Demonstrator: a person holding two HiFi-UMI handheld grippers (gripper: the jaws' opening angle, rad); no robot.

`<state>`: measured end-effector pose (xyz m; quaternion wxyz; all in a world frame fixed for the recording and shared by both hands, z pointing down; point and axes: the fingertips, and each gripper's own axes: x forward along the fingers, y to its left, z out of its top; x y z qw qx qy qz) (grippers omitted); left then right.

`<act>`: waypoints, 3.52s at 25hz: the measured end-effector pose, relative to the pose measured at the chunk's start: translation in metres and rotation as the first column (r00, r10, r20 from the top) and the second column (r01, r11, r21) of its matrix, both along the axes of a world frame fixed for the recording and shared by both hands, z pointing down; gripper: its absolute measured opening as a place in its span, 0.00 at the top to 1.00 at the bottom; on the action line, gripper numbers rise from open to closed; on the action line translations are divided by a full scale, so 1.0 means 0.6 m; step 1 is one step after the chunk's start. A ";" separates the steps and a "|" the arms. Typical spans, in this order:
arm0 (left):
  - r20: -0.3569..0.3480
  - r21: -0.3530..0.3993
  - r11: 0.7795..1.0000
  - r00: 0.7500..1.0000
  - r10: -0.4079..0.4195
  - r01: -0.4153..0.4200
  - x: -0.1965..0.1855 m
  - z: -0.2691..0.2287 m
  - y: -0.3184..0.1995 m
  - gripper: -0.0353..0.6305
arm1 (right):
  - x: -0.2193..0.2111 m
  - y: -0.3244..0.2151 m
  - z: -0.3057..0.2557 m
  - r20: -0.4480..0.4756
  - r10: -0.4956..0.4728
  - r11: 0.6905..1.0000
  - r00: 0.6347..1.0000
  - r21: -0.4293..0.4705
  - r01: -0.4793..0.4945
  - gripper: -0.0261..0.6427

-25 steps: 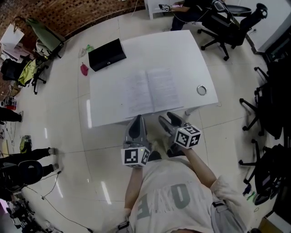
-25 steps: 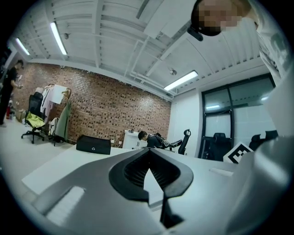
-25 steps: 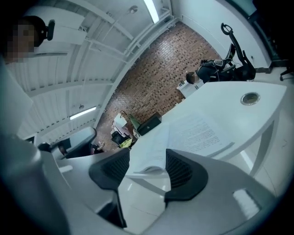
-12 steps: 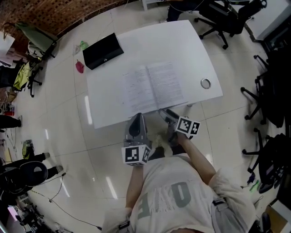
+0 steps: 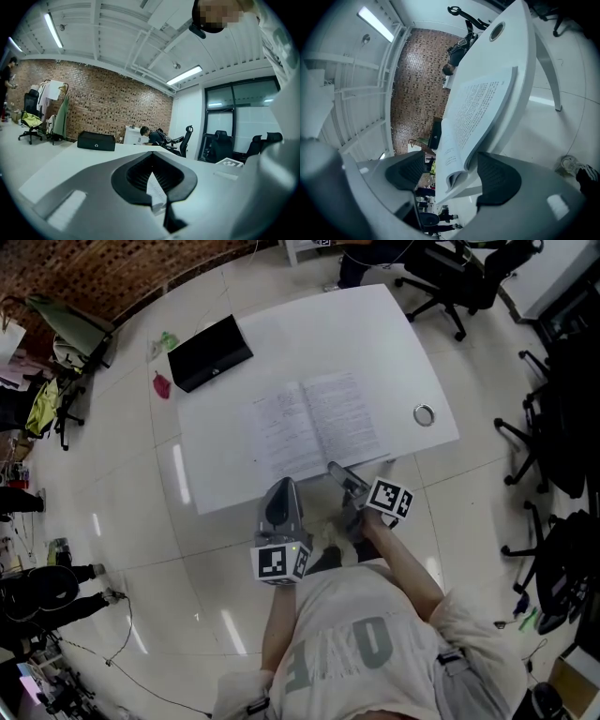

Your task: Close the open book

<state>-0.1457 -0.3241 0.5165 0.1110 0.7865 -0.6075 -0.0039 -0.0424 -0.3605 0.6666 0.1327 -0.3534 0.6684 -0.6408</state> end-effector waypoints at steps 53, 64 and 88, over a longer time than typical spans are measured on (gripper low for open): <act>-0.044 -0.037 0.991 0.990 -0.133 0.132 -0.063 0.028 0.030 0.92 | -0.055 0.012 -0.051 -0.812 -0.096 0.772 0.576 0.305 0.558 0.92; -0.040 -0.054 0.987 0.987 -0.156 0.154 -0.082 0.038 0.041 0.92 | -0.105 0.028 -0.051 -0.899 -0.082 0.656 0.430 0.276 0.703 0.91; -0.059 -0.077 0.951 0.951 -0.303 0.298 -0.172 0.049 0.085 0.92 | -0.183 0.053 0.022 -0.989 -0.069 0.479 0.129 0.081 0.874 0.87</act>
